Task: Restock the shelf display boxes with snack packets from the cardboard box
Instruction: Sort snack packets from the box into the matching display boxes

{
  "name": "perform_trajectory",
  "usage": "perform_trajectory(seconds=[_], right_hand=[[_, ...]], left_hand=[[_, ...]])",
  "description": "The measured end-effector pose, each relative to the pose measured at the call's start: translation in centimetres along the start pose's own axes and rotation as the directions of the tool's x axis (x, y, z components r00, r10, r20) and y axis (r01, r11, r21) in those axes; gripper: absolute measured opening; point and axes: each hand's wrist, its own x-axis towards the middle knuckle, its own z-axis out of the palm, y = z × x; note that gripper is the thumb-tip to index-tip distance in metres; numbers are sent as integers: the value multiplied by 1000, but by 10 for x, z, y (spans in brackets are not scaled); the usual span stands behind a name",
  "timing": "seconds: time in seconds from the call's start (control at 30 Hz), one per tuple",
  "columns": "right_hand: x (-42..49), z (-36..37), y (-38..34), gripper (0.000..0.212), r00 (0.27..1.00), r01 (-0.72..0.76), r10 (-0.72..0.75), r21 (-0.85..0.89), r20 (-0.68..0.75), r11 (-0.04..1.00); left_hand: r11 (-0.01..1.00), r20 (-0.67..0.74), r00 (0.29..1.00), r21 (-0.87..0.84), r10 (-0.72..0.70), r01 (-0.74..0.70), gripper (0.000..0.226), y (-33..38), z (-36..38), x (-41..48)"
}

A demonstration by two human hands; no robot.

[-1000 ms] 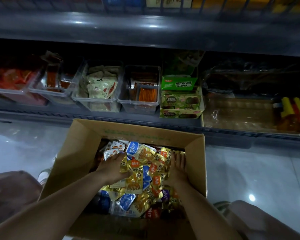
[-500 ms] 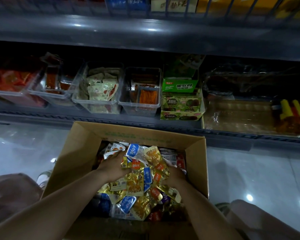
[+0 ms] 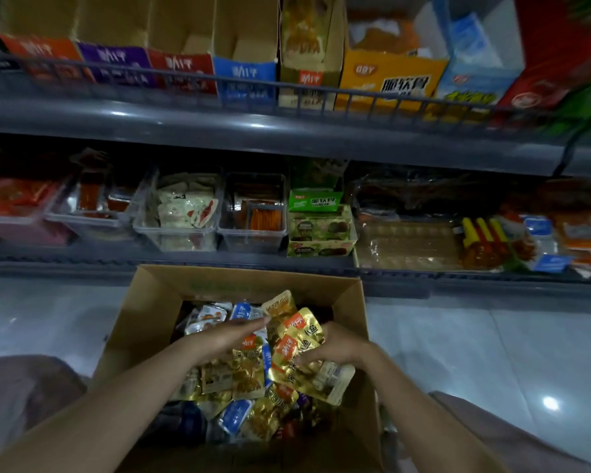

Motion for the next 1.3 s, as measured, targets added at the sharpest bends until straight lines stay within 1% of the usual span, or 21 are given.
perform_trajectory(seconds=[0.03, 0.07, 0.1, 0.2, 0.33, 0.43, 0.5, 0.57, 0.63, 0.67, 0.7, 0.73, 0.77, 0.8, 0.83, 0.93, 1.0, 1.07, 1.2, 1.27, 1.3], right_hand=[[-15, -2, -7, 48, 1000, 19, -19, 50, 2, 999], [-27, -4, -12, 40, 999, 39, -39, 97, -4, 995], [-41, -6, -18, 38, 998, 67, -67, 133, -4, 989], [-69, -8, -35, 38, 992, 128, -129, 192, -4, 973], [-89, -3, -48, 31, 978, 186, -162, 192, -130, 964], [-100, 1, -50, 21, 935, 239, -154, 247, -319, 939], [-104, 4, -53, 23, 895, 291, -122, 356, -429, 888], [-107, 9, -61, 39, 862, 333, -63, 468, -503, 819], [-109, 16, -73, 64, 839, 390, -37, 552, -543, 737], [-110, 20, -81, 71, 836, 405, -32, 577, -548, 709], [-108, 24, -87, 67, 836, 431, -52, 595, -547, 678], [-108, 28, -96, 53, 837, 446, -67, 606, -543, 659], [-108, 31, -102, 39, 847, 450, -84, 625, -524, 638], [-107, 33, -107, 31, 860, 434, -73, 648, -505, 626], [-107, 34, -111, 33, 867, 429, -75, 661, -493, 615], [-110, 32, -118, 51, 856, 460, -75, 689, -511, 559], [-113, 33, -120, 50, 866, 456, -86, 709, -492, 538], [-114, 38, -122, 47, 891, 429, -119, 726, -439, 537], [-113, 47, -126, 43, 894, 436, -152, 737, -422, 517], [-112, 47, -127, 41, 895, 434, -125, 768, -429, 470], [-111, 46, -127, 41, 897, 431, -113, 785, -428, 446]], left_hand=[[995, 48, 999, -96, 22, -17, 78, 4, 4, -4], [978, 84, 995, -206, 62, -44, 78, 7, 8, -8], [952, 101, 990, -298, 96, -62, 76, 14, 12, -14], [856, -26, 985, -491, 172, -163, 57, 32, 20, -25], [752, -193, 961, -600, 197, -274, 35, 42, 13, -33], [732, -321, 939, -609, 126, -306, 28, 35, -2, -35], [739, -351, 929, -593, 120, -319, 21, 28, -9, -41], [754, -334, 931, -571, 147, -324, 27, 21, -12, -48], [765, -268, 933, -541, 239, -351, 36, 24, -11, -60], [769, -223, 929, -523, 294, -369, 38, 29, -8, -70], [770, -193, 920, -504, 341, -392, 38, 35, -5, -79], [763, -191, 909, -496, 369, -414, 37, 40, -3, -87], [746, -222, 898, -501, 379, -439, 39, 45, -2, -93], [722, -273, 886, -514, 374, -463, 41, 48, -2, -98], [691, -325, 870, -529, 371, -493, 42, 50, -4, -103], [606, -442, 834, -578, 329, -546, 34, 52, -12, -111], [551, -504, 804, -593, 315, -588, 30, 54, -13, -116], [526, -545, 781, -587, 305, -615, 32, 59, -10, -120], [507, -608, 739, -557, 290, -658, 23, 66, -7, -121], [550, -576, 751, -531, 324, -645, 14, 70, -4, -125], [583, -550, 766, -519, 333, -625, 14, 71, -2, -127]])
